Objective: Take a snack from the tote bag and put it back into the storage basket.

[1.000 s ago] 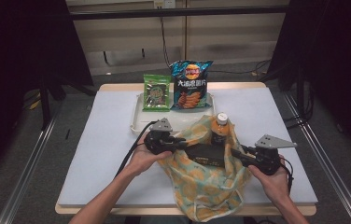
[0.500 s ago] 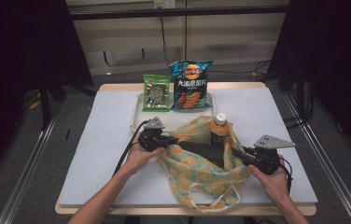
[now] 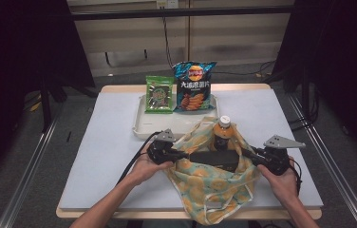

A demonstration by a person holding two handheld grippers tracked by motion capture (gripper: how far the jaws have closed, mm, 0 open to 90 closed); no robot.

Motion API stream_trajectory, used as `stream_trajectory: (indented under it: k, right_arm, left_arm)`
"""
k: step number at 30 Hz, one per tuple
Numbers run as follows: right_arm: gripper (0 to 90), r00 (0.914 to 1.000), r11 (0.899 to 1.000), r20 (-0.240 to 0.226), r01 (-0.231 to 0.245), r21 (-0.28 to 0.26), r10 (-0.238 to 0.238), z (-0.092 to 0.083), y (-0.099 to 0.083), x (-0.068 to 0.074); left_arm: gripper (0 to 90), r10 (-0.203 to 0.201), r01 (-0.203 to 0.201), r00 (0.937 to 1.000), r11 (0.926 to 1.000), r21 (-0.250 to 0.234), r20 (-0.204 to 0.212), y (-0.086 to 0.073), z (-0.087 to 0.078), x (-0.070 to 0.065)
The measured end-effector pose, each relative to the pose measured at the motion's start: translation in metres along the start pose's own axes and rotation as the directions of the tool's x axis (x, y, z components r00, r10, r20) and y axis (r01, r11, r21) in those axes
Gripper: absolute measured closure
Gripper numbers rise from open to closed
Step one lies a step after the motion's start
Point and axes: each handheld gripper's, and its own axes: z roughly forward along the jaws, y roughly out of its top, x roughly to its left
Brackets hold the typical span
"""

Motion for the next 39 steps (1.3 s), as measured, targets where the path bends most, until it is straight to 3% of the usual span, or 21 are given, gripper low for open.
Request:
stream_trajectory:
  k: [2,9,12,14,15,20,22,23,26,30,34,37,38,39]
  right_arm:
    - [78.8,1.0000,1.000,-0.002,0.000,0.007,0.000,0.000,-0.001,-0.001]
    - [77.6,0.9996,1.000,-0.027,0.001,0.015,0.000,0.001,-0.001,0.003]
    - [74.4,0.9995,1.000,-0.030,0.008,0.015,-0.007,0.002,-0.001,0.004]
    - [72.2,0.9996,1.000,-0.029,0.004,0.016,-0.003,0.002,-0.001,0.005]
    - [69.0,0.9997,1.000,-0.025,0.003,0.017,-0.003,0.002,-0.001,0.005]
    - [66.3,0.9998,1.000,-0.021,0.008,0.017,-0.008,-0.001,-0.003,0.005]
    - [60.0,0.9998,1.000,-0.020,-0.002,0.017,0.002,-0.005,-0.006,0.003]
    - [56.6,0.9997,1.000,-0.021,-0.009,0.014,0.009,-0.006,-0.007,0.003]
    - [50.9,0.9994,1.000,-0.034,-0.011,-0.001,0.011,-0.008,-0.006,0.005]
    - [46.8,0.9991,1.000,-0.041,-0.010,-0.019,0.009,-0.010,-0.003,0.009]
    - [42.6,0.9979,1.000,-0.065,-0.003,-0.030,0.001,-0.010,0.001,0.015]
    - [42.2,0.9977,0.999,-0.068,-0.003,-0.036,0.001,-0.011,0.002,0.016]
    - [41.2,0.9975,0.999,-0.070,-0.012,-0.043,0.008,-0.012,0.003,0.017]
    - [41.2,0.9975,0.999,-0.070,-0.012,-0.047,0.009,-0.013,0.004,0.017]
  left_arm:
    - [87.6,-0.003,0.003,1.0000,1.0000,0.005,-0.008,-0.002,-0.002,-0.001]
    - [63.1,-0.002,0.002,1.0000,0.9999,0.014,-0.007,-0.012,-0.012,-0.015]
    - [59.8,0.012,-0.012,0.9999,0.9997,0.020,-0.004,-0.015,-0.013,-0.019]
    - [59.6,0.041,-0.039,0.9985,0.9981,0.047,-0.035,-0.018,-0.011,-0.022]
    - [59.9,0.078,-0.072,0.9955,0.9931,0.092,-0.053,-0.019,-0.009,-0.021]
    - [55.9,0.083,-0.073,0.9922,0.9911,0.111,-0.093,-0.024,-0.004,-0.017]
    - [48.4,0.059,-0.049,0.9919,0.9946,0.092,-0.112,-0.025,-0.005,-0.014]
    - [48.1,0.032,-0.025,0.9943,0.9977,0.063,-0.102,-0.026,-0.008,-0.012]
    - [45.5,0.024,-0.023,0.9953,0.9996,0.014,-0.094,-0.022,-0.016,-0.013]
    - [33.8,0.016,-0.018,0.9934,0.9998,-0.010,-0.113,-0.015,-0.023,-0.016]
    - [34.2,0.018,-0.027,0.9916,0.9972,-0.069,-0.128,-0.007,-0.034,-0.021]
    - [36.3,0.026,-0.038,0.9928,0.9941,-0.102,-0.117,-0.002,-0.039,-0.024]
    - [40.9,0.038,-0.052,0.9935,0.9895,-0.135,-0.108,0.003,-0.043,-0.026]
    - [44.5,0.044,-0.057,0.9944,0.9889,-0.137,-0.096,0.005,-0.043,-0.026]
